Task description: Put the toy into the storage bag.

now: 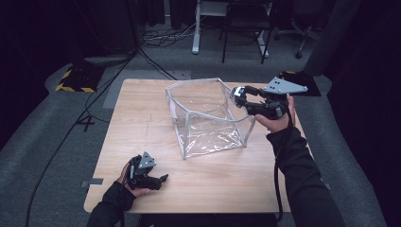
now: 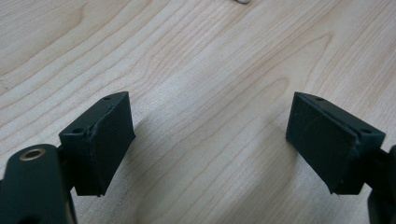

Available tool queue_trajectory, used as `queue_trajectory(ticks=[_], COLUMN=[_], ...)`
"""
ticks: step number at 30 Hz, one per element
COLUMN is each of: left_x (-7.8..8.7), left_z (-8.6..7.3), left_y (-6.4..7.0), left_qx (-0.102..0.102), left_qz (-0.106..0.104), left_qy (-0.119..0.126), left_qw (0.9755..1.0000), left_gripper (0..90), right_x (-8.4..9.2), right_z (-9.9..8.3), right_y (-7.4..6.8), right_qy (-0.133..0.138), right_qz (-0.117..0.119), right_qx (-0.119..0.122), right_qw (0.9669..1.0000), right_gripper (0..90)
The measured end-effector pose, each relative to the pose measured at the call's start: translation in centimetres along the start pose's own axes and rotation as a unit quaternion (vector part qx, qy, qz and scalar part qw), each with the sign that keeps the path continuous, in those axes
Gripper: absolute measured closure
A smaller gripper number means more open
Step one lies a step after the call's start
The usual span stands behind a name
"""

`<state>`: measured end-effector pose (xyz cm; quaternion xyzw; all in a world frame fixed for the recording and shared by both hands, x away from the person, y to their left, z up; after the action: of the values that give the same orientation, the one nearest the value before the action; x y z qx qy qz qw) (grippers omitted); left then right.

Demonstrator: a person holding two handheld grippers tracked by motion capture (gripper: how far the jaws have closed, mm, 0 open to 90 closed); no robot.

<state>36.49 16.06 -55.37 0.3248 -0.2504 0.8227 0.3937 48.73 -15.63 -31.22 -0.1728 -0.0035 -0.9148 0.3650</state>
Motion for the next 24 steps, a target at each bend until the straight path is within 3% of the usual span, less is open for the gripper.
queue_trajectory(ticks=[17,24], left_x=[0.0,0.0], left_z=[0.0,0.0], left_y=[0.0,0.0], left_qx=[0.001,0.0], left_qz=[0.0,0.0], left_qy=[-0.002,-0.002], left_qw=[1.0,1.0], left_gripper=[15.4,15.4], right_x=[-3.4,-4.9], right_z=[1.8,1.5], right_y=[-0.9,-1.1], right_qy=[-0.023,-0.043], right_qz=[0.002,-0.002], right_qx=[0.006,0.011], right_qw=[0.9997,0.999], right_gripper=[47.0,46.9])
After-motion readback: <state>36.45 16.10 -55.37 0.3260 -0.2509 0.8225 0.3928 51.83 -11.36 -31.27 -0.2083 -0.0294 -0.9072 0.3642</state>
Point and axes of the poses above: each handheld gripper's, and its own axes: x roughly backward along the jaws, z roughly out of its top, y roughly to its right, the point moved 7 cm from there along -x, roughly forward along the jaws, and after that the axes turned 15 degrees about -x, right-handed, at the moved point
